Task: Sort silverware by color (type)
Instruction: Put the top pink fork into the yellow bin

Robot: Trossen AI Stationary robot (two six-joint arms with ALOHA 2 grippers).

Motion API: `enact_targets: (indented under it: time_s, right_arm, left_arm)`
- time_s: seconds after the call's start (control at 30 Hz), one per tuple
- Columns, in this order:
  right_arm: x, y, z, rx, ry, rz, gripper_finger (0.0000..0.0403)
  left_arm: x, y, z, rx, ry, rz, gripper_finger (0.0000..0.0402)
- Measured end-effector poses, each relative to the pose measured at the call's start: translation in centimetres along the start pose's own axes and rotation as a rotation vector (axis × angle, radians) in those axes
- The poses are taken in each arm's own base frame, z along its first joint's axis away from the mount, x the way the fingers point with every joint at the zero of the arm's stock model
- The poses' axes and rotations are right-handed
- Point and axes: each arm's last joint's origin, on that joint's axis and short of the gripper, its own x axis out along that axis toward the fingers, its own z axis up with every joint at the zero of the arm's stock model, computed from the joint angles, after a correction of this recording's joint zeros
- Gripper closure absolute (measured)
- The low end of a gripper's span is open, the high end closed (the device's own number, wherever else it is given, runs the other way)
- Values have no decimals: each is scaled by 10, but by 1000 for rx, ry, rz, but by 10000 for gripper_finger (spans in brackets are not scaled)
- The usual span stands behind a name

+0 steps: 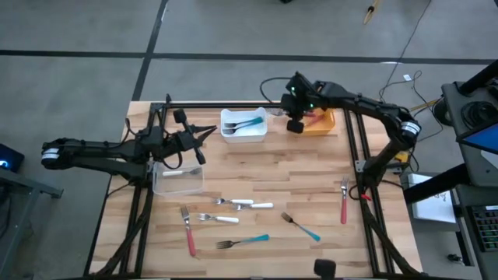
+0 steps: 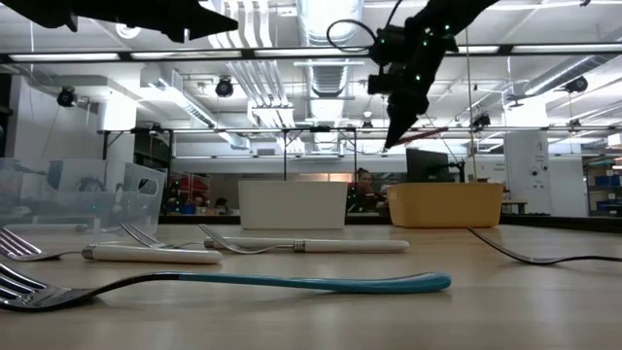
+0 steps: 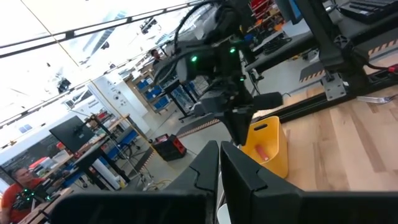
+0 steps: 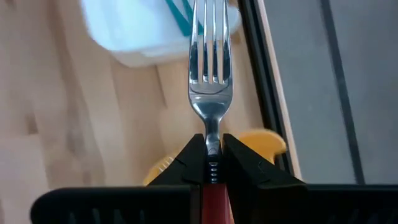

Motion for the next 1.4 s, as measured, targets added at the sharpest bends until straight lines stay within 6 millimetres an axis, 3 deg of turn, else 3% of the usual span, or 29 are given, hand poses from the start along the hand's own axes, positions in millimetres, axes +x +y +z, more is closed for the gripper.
enact_targets:
  time_s: [0.17,0.5,1.0,1.4]
  right_arm:
    - [2,-18,-14,32,-11,52,377]
    - [9,-35,-57,88,31,39,377]
    - [25,-24,-106,115,-77,-1,377]
    - [41,-26,-117,155,-52,-27,377]
  left_arm:
    - [0,0,0,2,2,-1,402]
    - [0,0,-1,12,6,-4,402]
    - [0,0,-1,14,9,-4,402]
    - [0,0,-1,14,9,-3,402]
